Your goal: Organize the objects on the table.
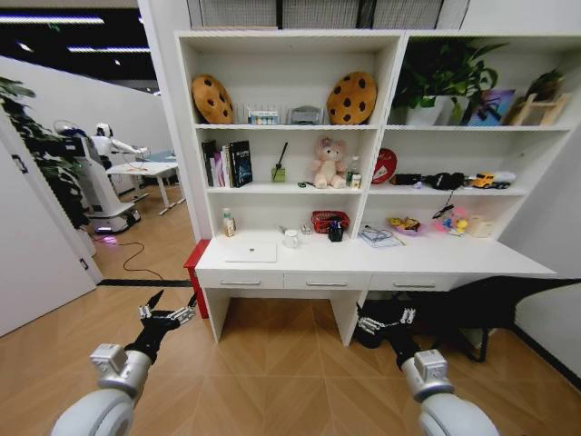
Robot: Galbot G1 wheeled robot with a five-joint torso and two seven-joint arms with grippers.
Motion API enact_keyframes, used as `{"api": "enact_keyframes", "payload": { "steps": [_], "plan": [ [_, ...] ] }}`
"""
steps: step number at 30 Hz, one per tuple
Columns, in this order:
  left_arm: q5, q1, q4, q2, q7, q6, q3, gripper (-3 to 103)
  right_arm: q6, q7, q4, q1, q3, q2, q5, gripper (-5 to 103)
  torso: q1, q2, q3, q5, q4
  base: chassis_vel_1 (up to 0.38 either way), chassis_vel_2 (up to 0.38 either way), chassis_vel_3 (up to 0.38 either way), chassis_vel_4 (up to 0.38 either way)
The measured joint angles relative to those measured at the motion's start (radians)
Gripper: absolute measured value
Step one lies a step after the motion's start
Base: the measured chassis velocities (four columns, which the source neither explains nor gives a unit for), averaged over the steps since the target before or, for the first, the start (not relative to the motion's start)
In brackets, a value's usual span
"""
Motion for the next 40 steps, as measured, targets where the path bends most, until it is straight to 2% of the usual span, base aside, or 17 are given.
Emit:
{"api": "enact_keyframes", "payload": {
  "steps": [1, 3, 5, 6, 9, 40],
  "plan": [
    [0.0, 0.0, 0.0, 0.0, 0.0, 0.0, 0.0, 100, 0.0, -0.001, 0.0, -0.001, 0.001, 0.001, -0.002, 100, 0.0, 0.0, 0.0, -0.0011, 0.0, -0.018, 0.01, -0.12, 0.055],
    [0.0, 0.0, 0.0, 0.0, 0.0, 0.0, 0.0, 100, 0.0, -0.001, -0.003, -0.001, 0.0, 0.002, -0.006, 100, 0.001, 0.0, 0.0, 0.0006, -0.0009, -0.084, 0.013, 0.007, 0.025],
    [0.0, 0.0, 0.0, 0.0, 0.0, 0.0, 0.0, 100, -0.002, -0.001, -0.004, 0.0, 0.0, 0.002, -0.006, 100, 0.002, -0.001, 0.001, 0.0008, -0.0005, -0.084, -0.001, 0.032, -0.021],
    [0.0, 0.0, 0.0, 0.0, 0.0, 0.0, 0.0, 100, -0.003, -0.001, -0.005, 0.003, -0.001, 0.002, -0.006, 100, 0.002, -0.001, 0.001, -0.0007, 0.0, -0.092, 0.023, 0.092, -0.028],
    [0.0, 0.0, 0.0, 0.0, 0.0, 0.0, 0.0, 100, -0.001, -0.002, -0.011, 0.006, -0.001, 0.002, -0.006, 100, 0.002, -0.001, 0.001, 0.0004, 0.0002, -0.066, 0.056, 0.077, -0.027],
    [0.0, 0.0, 0.0, 0.0, 0.0, 0.0, 0.0, 100, 0.001, 0.006, -0.017, 0.006, 0.0, 0.005, -0.017, 100, 0.001, -0.001, 0.0, -0.0001, -0.0001, 0.0, 0.002, 0.0, -0.001]
  ]
}}
